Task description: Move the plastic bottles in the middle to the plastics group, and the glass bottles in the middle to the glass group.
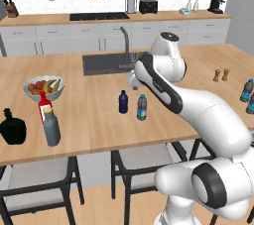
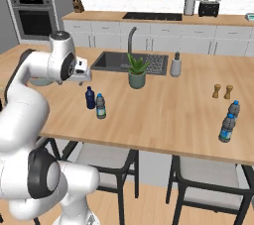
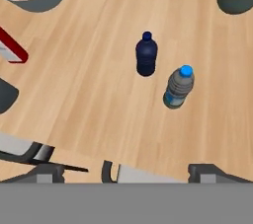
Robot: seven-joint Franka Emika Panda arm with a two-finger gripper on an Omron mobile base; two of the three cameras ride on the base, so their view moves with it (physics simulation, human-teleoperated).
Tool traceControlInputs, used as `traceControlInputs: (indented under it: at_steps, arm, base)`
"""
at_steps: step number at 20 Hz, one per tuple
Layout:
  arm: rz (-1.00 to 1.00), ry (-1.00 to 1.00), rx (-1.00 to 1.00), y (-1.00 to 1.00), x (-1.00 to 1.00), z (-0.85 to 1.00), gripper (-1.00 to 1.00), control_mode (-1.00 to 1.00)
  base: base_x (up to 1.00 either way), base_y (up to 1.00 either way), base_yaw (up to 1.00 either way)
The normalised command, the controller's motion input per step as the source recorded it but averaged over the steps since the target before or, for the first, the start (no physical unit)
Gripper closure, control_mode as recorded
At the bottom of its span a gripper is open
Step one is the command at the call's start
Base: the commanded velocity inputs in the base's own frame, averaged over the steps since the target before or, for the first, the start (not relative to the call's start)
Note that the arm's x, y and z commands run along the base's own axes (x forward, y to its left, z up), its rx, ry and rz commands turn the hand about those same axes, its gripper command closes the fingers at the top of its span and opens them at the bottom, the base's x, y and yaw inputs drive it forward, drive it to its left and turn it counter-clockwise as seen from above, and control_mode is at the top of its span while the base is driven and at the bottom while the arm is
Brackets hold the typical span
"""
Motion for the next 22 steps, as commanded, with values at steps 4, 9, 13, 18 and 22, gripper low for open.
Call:
traceControlInputs:
  at_steps: [4,9,13,18,22]
  arm:
    - [-0.1,0.0,0.0,-0.43,0.0,0.0,-1.0,-1.0]
    - [-0.11,0.0,0.0,-0.37,0.0,-0.13,-1.0,-1.0]
    - [-0.1,0.0,0.0,-0.24,0.01,-0.16,-1.0,-1.0]
    - [-0.09,0.0,0.0,-0.26,0.03,-0.21,-1.0,-1.0]
    - [-0.05,0.0,0.0,-0.02,0.28,-0.18,-1.0,-1.0]
  base:
    - [0.0,0.0,0.0]
    - [0.0,0.0,0.0]
    - [0.0,0.0,0.0]
    - [0.0,0.0,0.0]
    - [0.0,0.0,0.0]
